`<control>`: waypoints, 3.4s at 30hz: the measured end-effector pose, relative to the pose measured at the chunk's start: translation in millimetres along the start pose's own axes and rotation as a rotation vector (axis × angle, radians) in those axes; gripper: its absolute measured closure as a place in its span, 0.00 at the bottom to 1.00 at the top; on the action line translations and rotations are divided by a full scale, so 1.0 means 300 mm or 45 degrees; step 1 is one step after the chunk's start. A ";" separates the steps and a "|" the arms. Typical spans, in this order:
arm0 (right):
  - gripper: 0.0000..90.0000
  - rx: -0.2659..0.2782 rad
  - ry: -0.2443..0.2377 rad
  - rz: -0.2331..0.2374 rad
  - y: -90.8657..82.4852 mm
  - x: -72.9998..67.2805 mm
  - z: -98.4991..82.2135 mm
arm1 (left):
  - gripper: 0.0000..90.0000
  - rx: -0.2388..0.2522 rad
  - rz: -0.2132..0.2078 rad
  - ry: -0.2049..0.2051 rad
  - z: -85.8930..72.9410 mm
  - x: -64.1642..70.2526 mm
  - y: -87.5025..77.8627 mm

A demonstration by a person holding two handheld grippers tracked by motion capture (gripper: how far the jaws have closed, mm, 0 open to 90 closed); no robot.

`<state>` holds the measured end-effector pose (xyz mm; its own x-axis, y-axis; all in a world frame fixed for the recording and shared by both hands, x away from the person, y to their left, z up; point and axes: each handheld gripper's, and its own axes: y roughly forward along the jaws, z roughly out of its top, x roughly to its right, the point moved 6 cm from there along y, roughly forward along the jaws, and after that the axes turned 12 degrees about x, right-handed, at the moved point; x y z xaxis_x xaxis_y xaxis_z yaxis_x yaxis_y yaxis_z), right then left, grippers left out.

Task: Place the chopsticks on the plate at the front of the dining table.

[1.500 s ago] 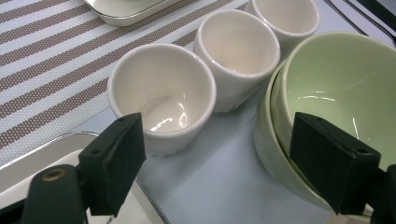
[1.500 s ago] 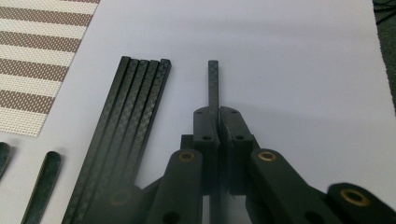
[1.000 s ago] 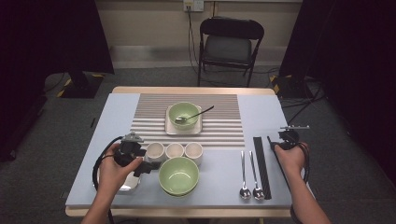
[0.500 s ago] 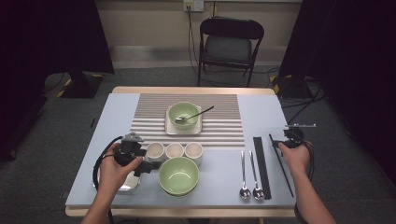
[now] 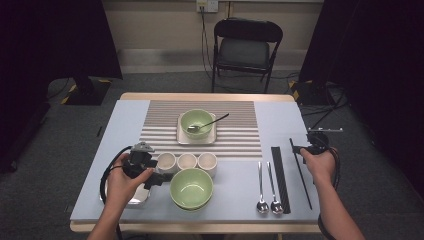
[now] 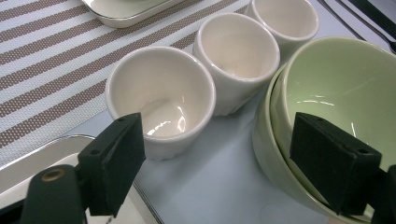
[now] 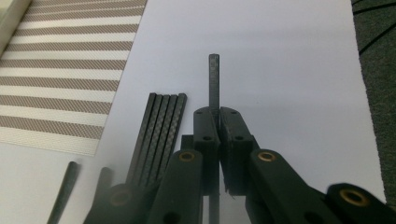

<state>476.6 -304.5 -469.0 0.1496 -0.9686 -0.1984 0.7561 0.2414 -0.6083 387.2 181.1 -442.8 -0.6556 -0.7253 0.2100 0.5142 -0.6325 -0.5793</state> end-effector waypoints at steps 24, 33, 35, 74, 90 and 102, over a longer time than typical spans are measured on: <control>0.96 0.050 0.019 0.054 -0.031 -0.040 0.074 | 0.19 0.010 0.002 -0.013 0.003 0.000 0.002; 0.96 0.053 0.024 0.078 -0.027 -0.070 0.085 | 0.19 -0.002 0.008 -0.002 0.001 -0.003 0.004; 0.96 0.053 0.015 0.082 -0.026 -0.076 0.089 | 0.19 -0.002 0.008 -0.005 0.002 -0.004 0.005; 0.96 0.063 -0.022 0.165 -0.015 -0.215 0.163 | 0.19 0.012 -0.030 -0.053 0.045 0.005 0.013; 0.96 0.067 -0.035 0.205 0.001 -0.266 0.166 | 0.19 -0.008 -0.069 -0.039 0.083 0.027 0.031; 0.96 0.093 -0.033 0.237 -0.003 -0.303 0.184 | 0.23 0.012 -0.106 -0.073 0.124 0.046 0.034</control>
<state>497.3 -219.9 -407.9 0.3068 -0.9092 -0.2814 0.7579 0.4122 -0.5056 403.9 154.4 -416.6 -0.6635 -0.6845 0.3021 0.4646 -0.6934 -0.5508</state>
